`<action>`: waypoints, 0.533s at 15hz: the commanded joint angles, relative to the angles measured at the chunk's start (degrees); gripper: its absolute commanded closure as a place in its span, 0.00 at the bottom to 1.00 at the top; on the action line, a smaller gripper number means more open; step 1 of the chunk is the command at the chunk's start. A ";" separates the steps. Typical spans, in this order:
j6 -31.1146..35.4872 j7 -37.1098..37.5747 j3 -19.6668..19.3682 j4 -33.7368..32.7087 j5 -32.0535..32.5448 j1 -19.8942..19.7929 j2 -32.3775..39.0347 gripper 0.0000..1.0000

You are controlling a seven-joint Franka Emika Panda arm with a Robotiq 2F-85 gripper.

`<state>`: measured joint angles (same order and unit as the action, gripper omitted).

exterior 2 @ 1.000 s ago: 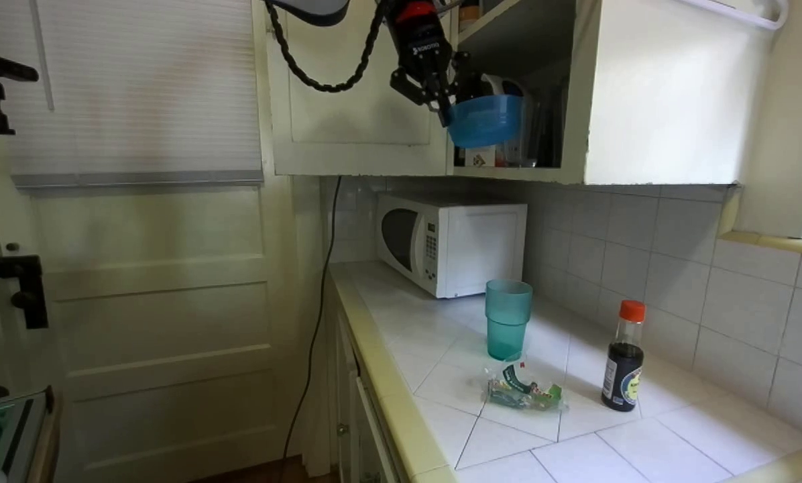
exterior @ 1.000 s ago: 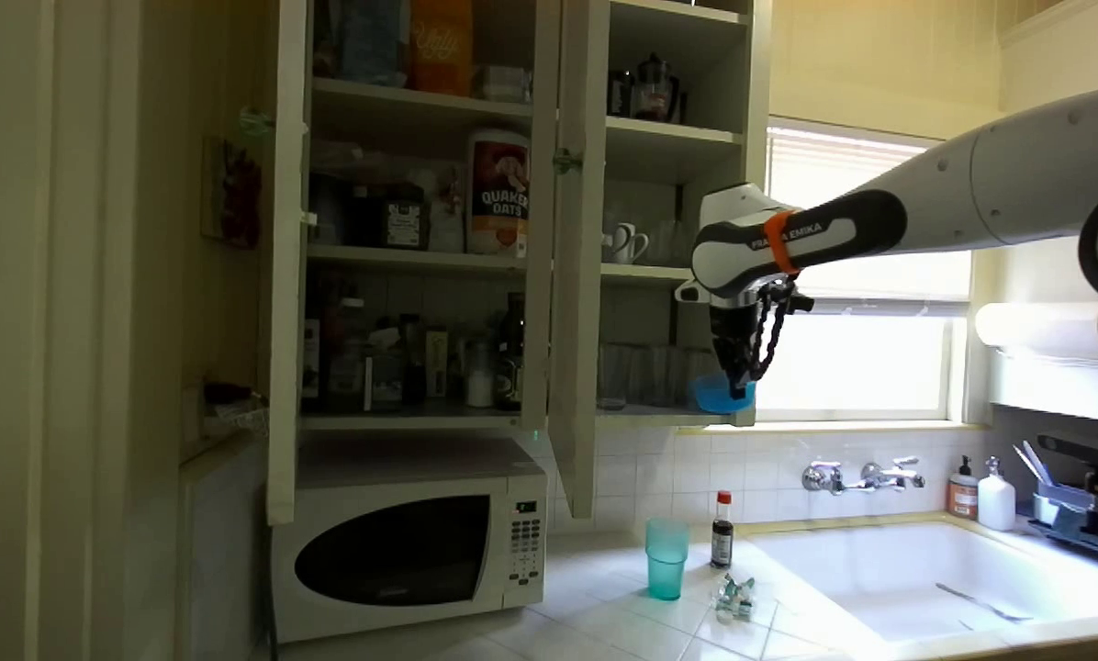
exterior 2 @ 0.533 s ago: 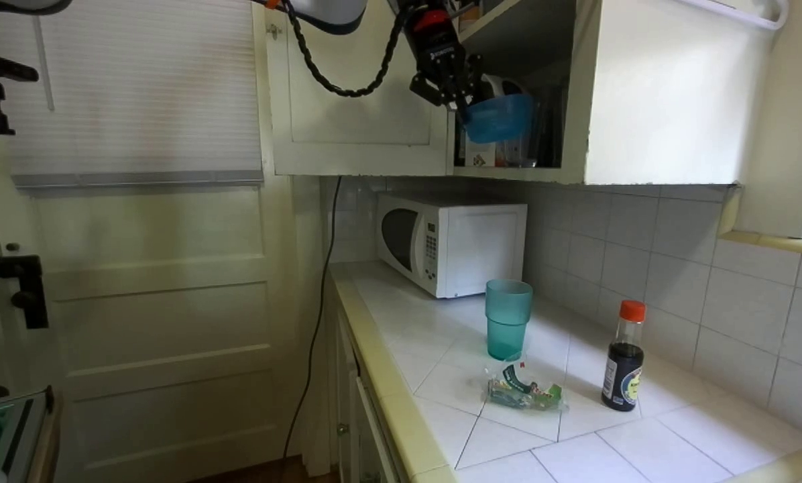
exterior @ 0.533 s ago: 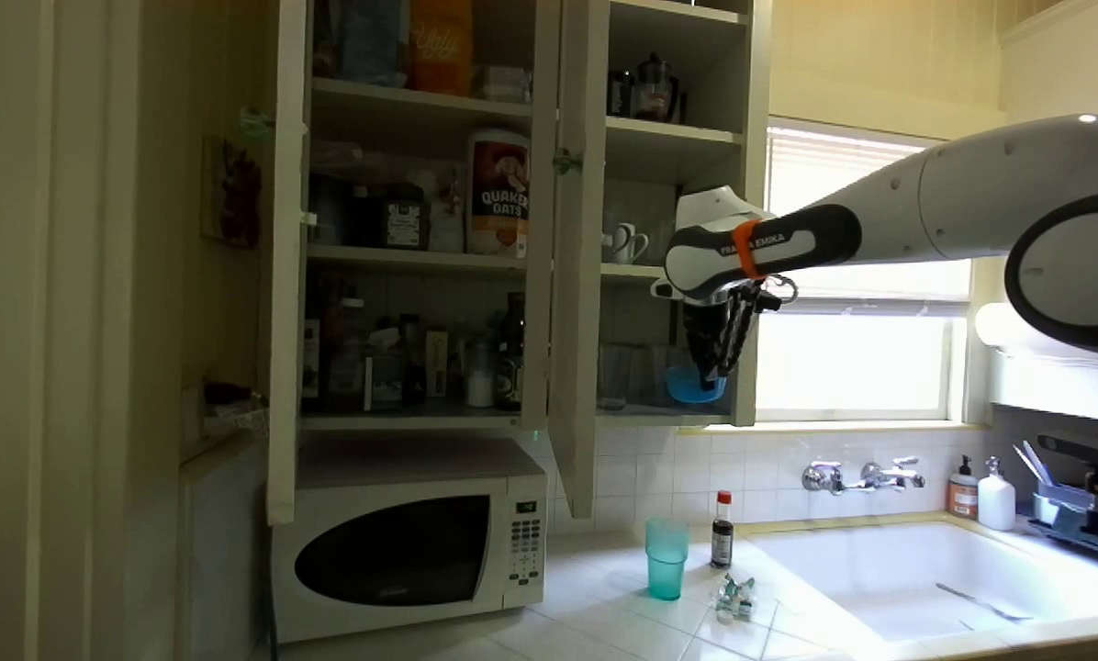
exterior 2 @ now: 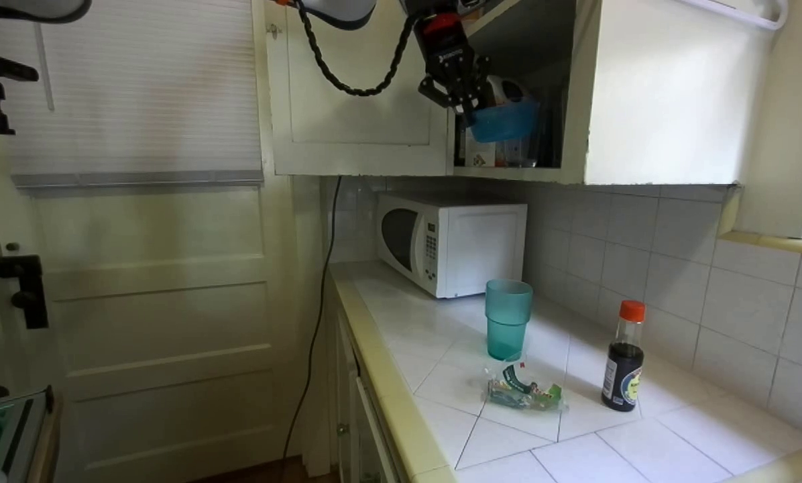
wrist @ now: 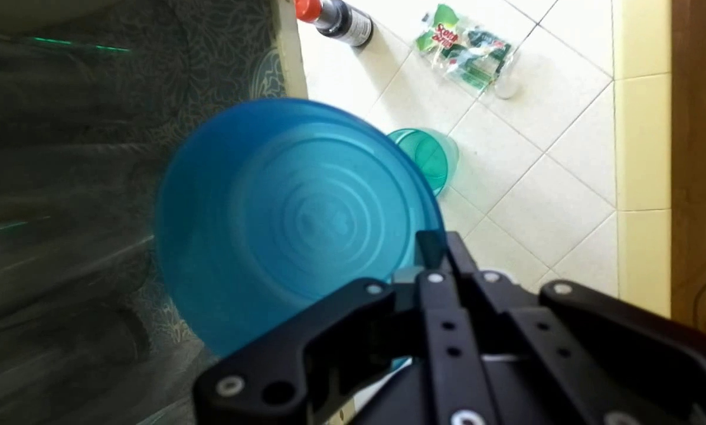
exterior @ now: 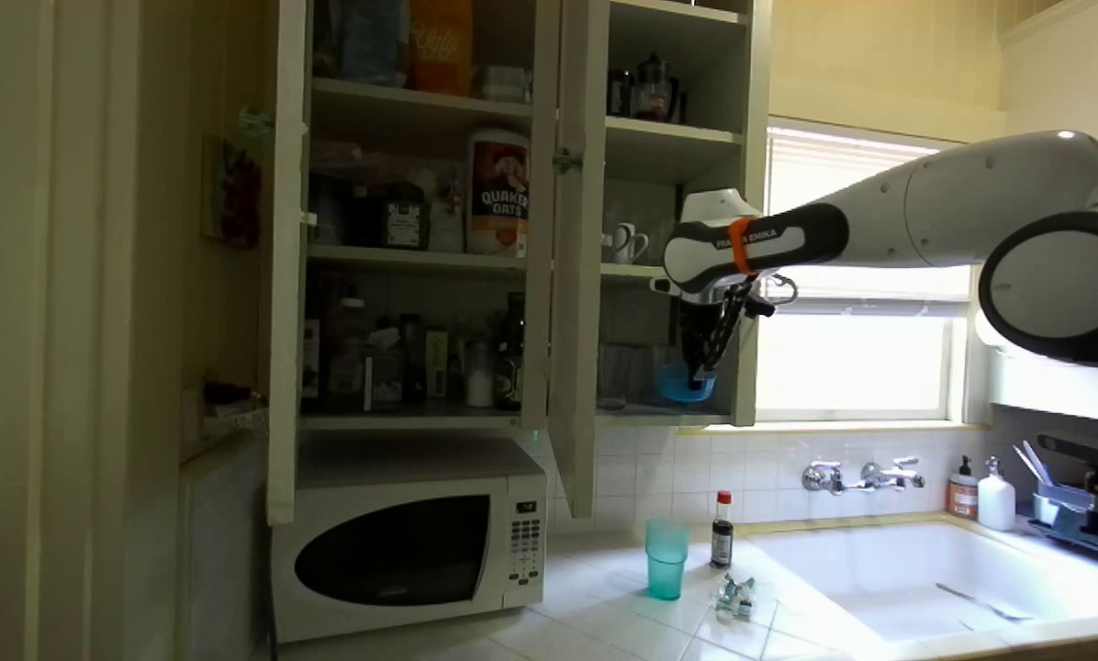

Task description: Move the blue bowl to the right cabinet

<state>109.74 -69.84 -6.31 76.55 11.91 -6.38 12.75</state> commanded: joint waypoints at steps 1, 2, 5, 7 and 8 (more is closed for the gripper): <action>0.00 0.06 0.02 -0.37 -0.20 -0.11 0.34 0.96; 0.00 0.09 0.03 -0.66 -0.31 -0.18 0.62 0.96; -1.05 0.31 0.27 -3.27 -2.77 -0.74 2.85 0.99; -2.07 -0.22 1.38 -5.68 -5.01 -1.81 4.62 0.99; -2.68 -0.37 1.59 -6.97 -6.00 -2.06 5.59 0.99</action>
<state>109.70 -69.72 -5.91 74.63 9.34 -6.97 14.85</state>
